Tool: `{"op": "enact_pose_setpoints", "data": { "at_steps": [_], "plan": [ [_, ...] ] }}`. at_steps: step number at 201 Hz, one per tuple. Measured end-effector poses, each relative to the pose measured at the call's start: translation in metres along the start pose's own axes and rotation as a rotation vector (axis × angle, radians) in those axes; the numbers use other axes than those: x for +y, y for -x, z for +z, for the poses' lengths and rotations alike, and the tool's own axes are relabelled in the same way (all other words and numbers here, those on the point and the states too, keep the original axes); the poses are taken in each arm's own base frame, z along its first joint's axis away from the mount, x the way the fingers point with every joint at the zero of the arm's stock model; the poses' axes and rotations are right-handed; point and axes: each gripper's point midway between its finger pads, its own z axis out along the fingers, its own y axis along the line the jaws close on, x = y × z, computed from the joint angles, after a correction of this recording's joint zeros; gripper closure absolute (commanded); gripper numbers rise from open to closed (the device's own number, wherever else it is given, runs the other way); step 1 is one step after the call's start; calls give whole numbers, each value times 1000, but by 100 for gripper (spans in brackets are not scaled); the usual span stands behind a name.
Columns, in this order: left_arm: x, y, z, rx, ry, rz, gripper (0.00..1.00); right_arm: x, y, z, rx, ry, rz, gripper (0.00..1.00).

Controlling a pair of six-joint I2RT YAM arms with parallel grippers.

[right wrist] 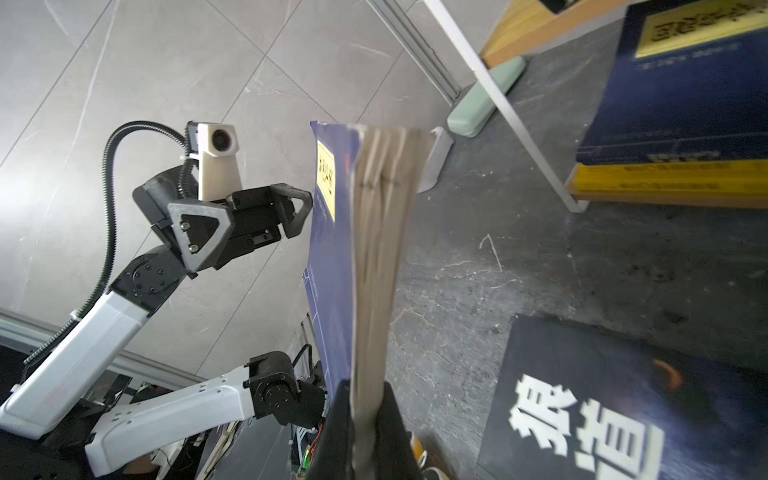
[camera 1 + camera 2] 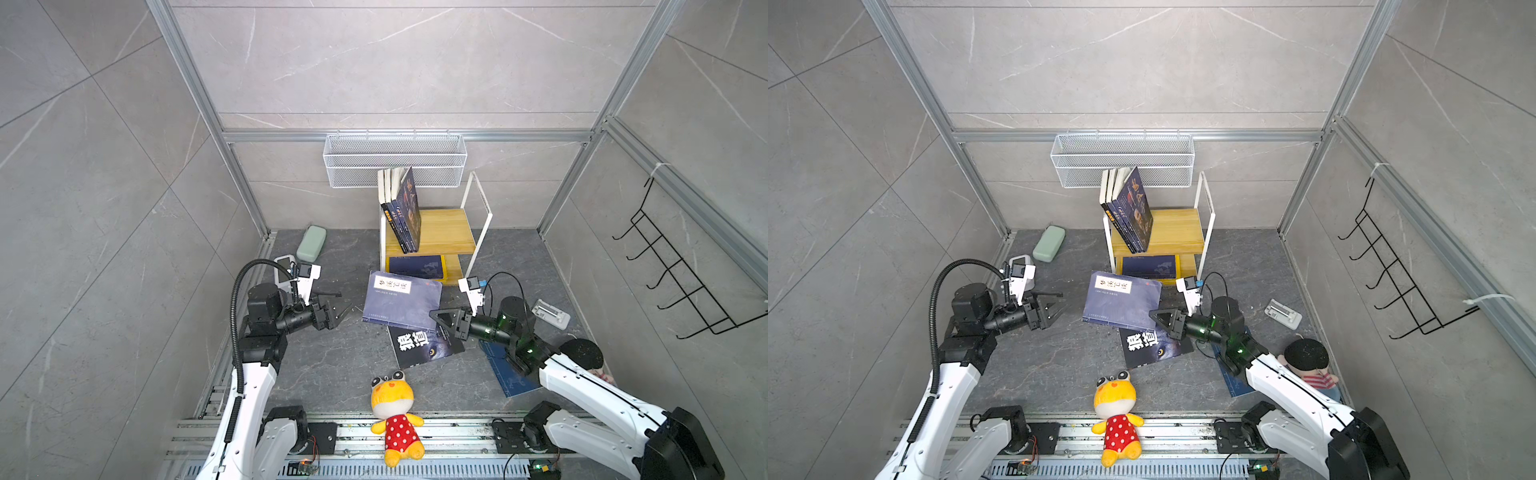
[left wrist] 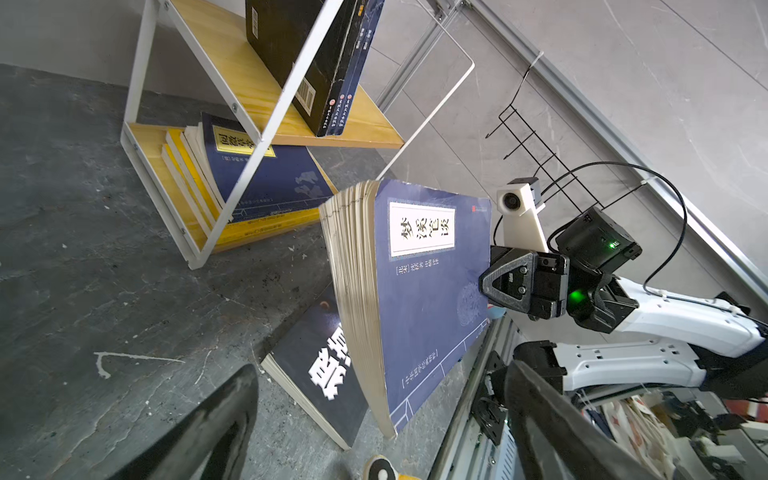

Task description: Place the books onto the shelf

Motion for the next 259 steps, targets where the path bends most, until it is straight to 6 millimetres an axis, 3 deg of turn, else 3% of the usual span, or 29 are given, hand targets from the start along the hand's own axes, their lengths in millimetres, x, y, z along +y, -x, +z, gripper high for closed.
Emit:
{"op": "enact_pose_setpoints", "data": {
  "at_steps": [37,87,119,139,164,211,259],
  "plan": [
    [4,9,13,31,-18,-71,29,21,5,9,-6,61,-41,100],
    [-7,13,17,34,-80,-108,52,28,-5,19,23,81,-44,100],
    [-15,18,18,25,-112,-99,77,29,-6,28,32,81,-50,100],
    [-18,20,18,24,-125,-99,100,29,-5,32,34,77,-52,100],
    [-18,20,17,15,-123,-90,100,22,-6,35,33,56,-51,100],
    [-12,13,8,-13,-94,-125,100,12,-6,39,6,-12,-80,57],
    [5,6,-7,-84,-37,-190,100,11,0,14,-65,-156,-196,38]
  ]
}}
